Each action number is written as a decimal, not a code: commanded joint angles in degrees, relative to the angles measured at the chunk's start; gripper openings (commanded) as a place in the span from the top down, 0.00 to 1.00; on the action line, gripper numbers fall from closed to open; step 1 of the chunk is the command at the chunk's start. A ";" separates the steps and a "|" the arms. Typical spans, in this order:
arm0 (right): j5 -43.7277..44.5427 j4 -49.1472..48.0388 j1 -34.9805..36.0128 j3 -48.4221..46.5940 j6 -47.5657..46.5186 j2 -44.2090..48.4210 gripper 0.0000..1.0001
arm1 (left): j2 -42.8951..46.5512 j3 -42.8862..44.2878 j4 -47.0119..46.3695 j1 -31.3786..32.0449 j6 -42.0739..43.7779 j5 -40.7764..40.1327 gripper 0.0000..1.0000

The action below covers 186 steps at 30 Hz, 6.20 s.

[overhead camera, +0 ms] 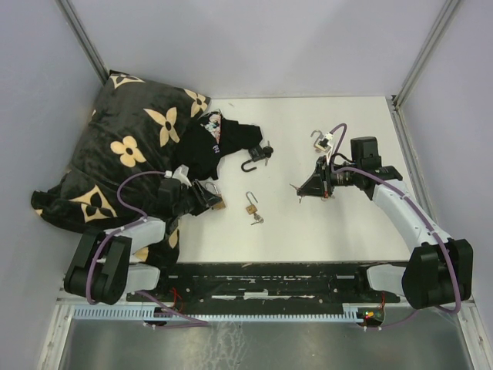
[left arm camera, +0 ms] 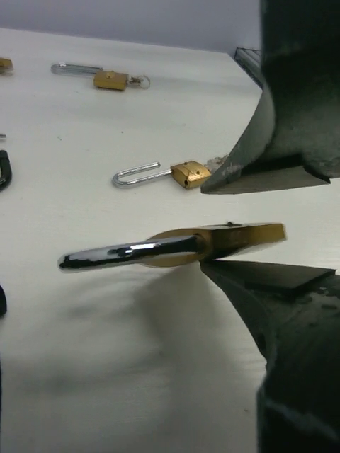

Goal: Lock with the key
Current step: Place the lock at the center of the board, then place the key at the center of the board, then pick up the lock from the center of the board.

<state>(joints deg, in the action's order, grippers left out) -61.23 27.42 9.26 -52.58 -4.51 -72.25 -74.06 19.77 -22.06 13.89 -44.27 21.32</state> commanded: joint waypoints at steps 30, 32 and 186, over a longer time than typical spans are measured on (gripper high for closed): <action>9.04 -2.46 15.85 -10.23 0.52 -7.94 0.98 | 39.96 15.38 31.89 -0.30 11.80 -0.69 0.01; 12.92 -3.77 18.67 -13.81 2.88 -12.43 0.98 | 40.47 18.18 36.09 -0.30 16.69 -1.77 0.01; 10.17 -5.45 2.95 -6.01 4.38 2.03 0.27 | -22.26 36.96 38.23 42.28 -9.50 -54.93 0.73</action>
<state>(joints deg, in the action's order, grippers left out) -49.08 24.12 12.58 -58.57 -0.69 -71.18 -102.52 59.79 24.40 55.75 -59.70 -33.98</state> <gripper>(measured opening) 0.728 0.411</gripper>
